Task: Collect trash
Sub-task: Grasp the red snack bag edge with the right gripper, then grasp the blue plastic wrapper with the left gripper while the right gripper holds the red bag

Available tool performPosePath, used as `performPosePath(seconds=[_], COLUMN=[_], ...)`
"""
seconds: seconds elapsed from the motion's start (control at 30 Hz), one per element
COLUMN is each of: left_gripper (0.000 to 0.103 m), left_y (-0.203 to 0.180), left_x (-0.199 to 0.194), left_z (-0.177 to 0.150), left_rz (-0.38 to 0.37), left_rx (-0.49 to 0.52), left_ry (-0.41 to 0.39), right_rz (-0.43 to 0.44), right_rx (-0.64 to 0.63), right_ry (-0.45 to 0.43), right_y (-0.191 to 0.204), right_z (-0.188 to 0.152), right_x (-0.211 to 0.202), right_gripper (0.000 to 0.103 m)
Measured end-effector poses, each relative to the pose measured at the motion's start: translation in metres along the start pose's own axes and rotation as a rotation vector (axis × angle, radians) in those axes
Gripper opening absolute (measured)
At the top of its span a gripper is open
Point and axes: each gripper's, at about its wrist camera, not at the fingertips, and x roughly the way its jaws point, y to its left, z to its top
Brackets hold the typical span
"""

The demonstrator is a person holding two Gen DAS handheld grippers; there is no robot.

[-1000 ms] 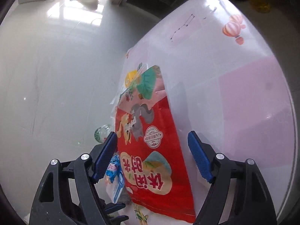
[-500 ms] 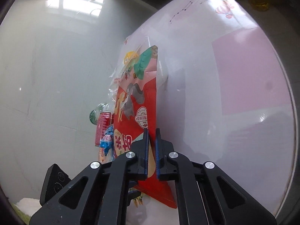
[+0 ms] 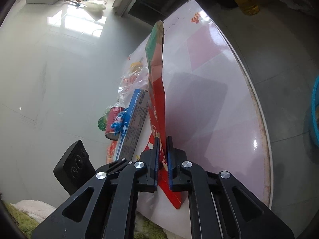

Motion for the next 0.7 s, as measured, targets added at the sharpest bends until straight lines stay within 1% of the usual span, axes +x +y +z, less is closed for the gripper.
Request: performPosePath(seconds=[0.1, 0.13, 0.2, 0.27, 0.3, 0.37, 0.4, 0.47, 0.57, 0.63, 0.7], left_gripper=[0.014, 0.014, 0.014, 0.014, 0.014, 0.014, 0.014, 0.015, 0.025, 0.038, 0.042], left_y=[0.001, -0.001, -0.001, 0.003, 0.007, 0.014, 0.019, 0.032, 0.059, 0.076, 0.088], left_x=[-0.001, 0.000, -0.002, -0.011, -0.015, -0.035, -0.050, -0.071, -0.093, -0.099, -0.096], left_z=[-0.001, -0.001, -0.002, 0.001, 0.002, 0.003, 0.005, 0.009, 0.013, 0.014, 0.014], left_rz=[0.000, 0.005, 0.018, 0.013, 0.010, 0.007, 0.020, 0.070, 0.173, 0.233, 0.257], left_rx=[-0.002, 0.003, 0.009, 0.004, -0.003, -0.018, -0.022, -0.037, -0.094, -0.129, -0.150], left_ry=[0.001, 0.000, 0.000, -0.012, -0.023, -0.075, -0.118, -0.168, -0.218, -0.223, -0.208], right_rz=[-0.054, -0.085, -0.143, -0.167, -0.174, -0.190, -0.193, -0.203, -0.212, -0.208, -0.208], right_rx=[-0.013, -0.024, -0.062, -0.083, -0.088, -0.090, -0.088, -0.085, -0.075, -0.066, -0.055], right_ry=[-0.007, -0.012, -0.021, -0.024, -0.026, -0.028, -0.027, -0.027, -0.023, -0.022, -0.019], right_y=[0.010, 0.013, 0.018, 0.019, 0.020, 0.021, 0.022, 0.021, 0.022, 0.020, 0.022], right_z=[0.008, 0.007, 0.006, 0.003, 0.002, 0.000, 0.000, -0.001, -0.002, -0.004, -0.003], right_x=[0.018, 0.024, 0.028, 0.026, 0.031, 0.032, 0.036, 0.038, 0.041, 0.043, 0.045], right_gripper=[0.013, 0.007, 0.002, 0.001, 0.001, 0.000, 0.000, 0.000, 0.000, 0.000, 0.000])
